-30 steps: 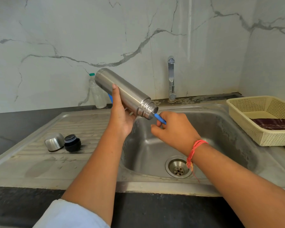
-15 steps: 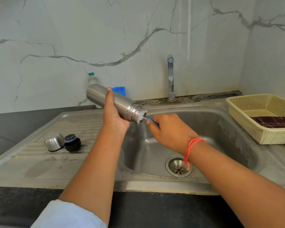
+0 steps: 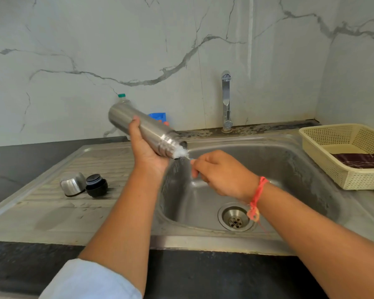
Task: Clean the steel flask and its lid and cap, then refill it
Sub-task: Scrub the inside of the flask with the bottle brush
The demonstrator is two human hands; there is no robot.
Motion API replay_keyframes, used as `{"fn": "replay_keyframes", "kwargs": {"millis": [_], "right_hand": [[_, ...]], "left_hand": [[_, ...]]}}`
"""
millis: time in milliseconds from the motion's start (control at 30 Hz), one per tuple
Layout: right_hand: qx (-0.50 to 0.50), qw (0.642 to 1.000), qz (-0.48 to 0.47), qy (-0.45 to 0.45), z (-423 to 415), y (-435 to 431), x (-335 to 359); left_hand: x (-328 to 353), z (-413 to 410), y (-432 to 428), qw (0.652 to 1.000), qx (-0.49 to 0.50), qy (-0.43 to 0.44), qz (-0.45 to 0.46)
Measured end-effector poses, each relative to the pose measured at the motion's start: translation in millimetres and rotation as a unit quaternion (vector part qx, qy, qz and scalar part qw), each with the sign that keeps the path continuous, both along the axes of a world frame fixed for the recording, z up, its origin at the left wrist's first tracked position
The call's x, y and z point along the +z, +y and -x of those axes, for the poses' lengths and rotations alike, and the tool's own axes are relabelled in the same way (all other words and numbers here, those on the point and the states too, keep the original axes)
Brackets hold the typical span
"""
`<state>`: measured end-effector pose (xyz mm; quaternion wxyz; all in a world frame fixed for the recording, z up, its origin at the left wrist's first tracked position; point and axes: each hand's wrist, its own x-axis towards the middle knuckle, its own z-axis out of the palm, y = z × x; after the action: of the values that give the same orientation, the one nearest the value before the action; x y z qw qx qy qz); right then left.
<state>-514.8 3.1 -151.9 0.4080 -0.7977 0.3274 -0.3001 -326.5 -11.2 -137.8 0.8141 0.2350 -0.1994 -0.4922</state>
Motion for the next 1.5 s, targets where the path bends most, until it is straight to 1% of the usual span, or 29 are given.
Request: {"fn": "replay_keyframes", "kwargs": {"millis": [67,100,200,233,267,333,367,400,433,467,533,600,667,767,867,1000,1100,1200,1267,1333,1400,1500], "right_hand": [[0.004,0.997,-0.067,-0.044,-11.5,1.6,-1.2],[0.007,0.996,-0.068,-0.05,-10.7,1.9,-0.8],[0.016,1.0,-0.01,-0.011,4.8,-1.9,-0.1],[0.013,1.0,-0.007,0.0,6.1,-2.2,-0.6],[0.012,1.0,-0.02,-0.004,3.4,-1.8,-1.4],[0.004,0.996,-0.083,-0.042,-7.7,-0.6,-2.1],[-0.001,0.994,-0.096,-0.056,-11.7,0.2,-1.3],[-0.007,0.995,-0.08,-0.057,-11.3,-0.1,-0.5],[-0.014,0.998,-0.035,-0.039,-6.9,-1.3,0.3],[-0.022,0.999,0.022,-0.008,-0.8,-2.6,0.7],[-0.043,0.989,0.123,0.066,11.0,-4.3,-0.1],[-0.059,0.976,0.179,0.108,15.1,-5.9,-3.1],[-0.07,0.966,0.212,0.132,12.1,-7.3,-5.8],[-0.079,0.954,0.24,0.161,7.3,-8.3,-8.6],[-0.092,0.948,0.253,0.168,7.8,-10.5,-9.6],[-0.085,0.941,0.289,0.155,8.8,-12.7,-8.4],[-0.075,0.932,0.311,0.173,8.5,-9.7,-4.3],[-0.081,0.907,0.352,0.214,15.4,-6.6,1.7],[-0.102,0.89,0.38,0.232,23.8,-7.0,5.8],[-0.125,0.876,0.399,0.24,30.8,-10.6,8.6],[-0.132,0.879,0.39,0.238,31.5,-15.7,7.3],[-0.137,0.908,0.335,0.213,28.4,-24.3,0.5]], "left_hand": [[0.5,11.7,-0.7,0.999,-0.013,-0.035,-0.004],[3.6,11.2,0.5,0.999,-0.011,-0.039,-0.003],[6.8,-7.3,1.7,1.0,0.009,0.004,0.026],[4.4,-8.4,1.5,1.0,0.01,0.01,0.024],[1.5,-4.2,0.6,1.0,0.004,0.002,0.015],[-0.8,13.1,-3.2,0.999,-0.019,-0.03,0.006],[1.3,19.9,-3.5,0.999,-0.021,-0.039,0.006],[3.8,21.4,-4.3,0.999,-0.019,-0.043,0.008],[7.1,21.1,-3.1,0.999,-0.018,-0.04,0.009],[9.1,17.5,-1.7,0.999,-0.012,-0.035,0.003],[9.5,8.2,-0.2,0.999,0.011,-0.032,-0.031],[7.1,-5.6,-1.5,0.997,0.042,-0.021,-0.06],[5.0,-20.0,-3.0,0.995,0.064,-0.001,-0.082],[1.9,-32.0,-4.7,0.991,0.074,0.014,-0.114],[1.0,-36.9,-8.2,0.99,0.082,0.026,-0.116],[3.4,-49.0,-8.9,0.983,0.142,0.032,-0.108],[2.5,-57.7,-9.9,0.976,0.18,0.032,-0.116],[2.8,-63.1,-8.0,0.964,0.219,0.041,-0.142],[1.9,-70.6,-4.7,0.955,0.252,0.055,-0.144],[-0.4,-76.8,-2.8,0.956,0.251,0.076,-0.134],[-1.4,-76.0,-2.9,0.96,0.24,0.075,-0.122],[-1.7,-69.4,-5.3,0.962,0.237,0.066,-0.116]]}}
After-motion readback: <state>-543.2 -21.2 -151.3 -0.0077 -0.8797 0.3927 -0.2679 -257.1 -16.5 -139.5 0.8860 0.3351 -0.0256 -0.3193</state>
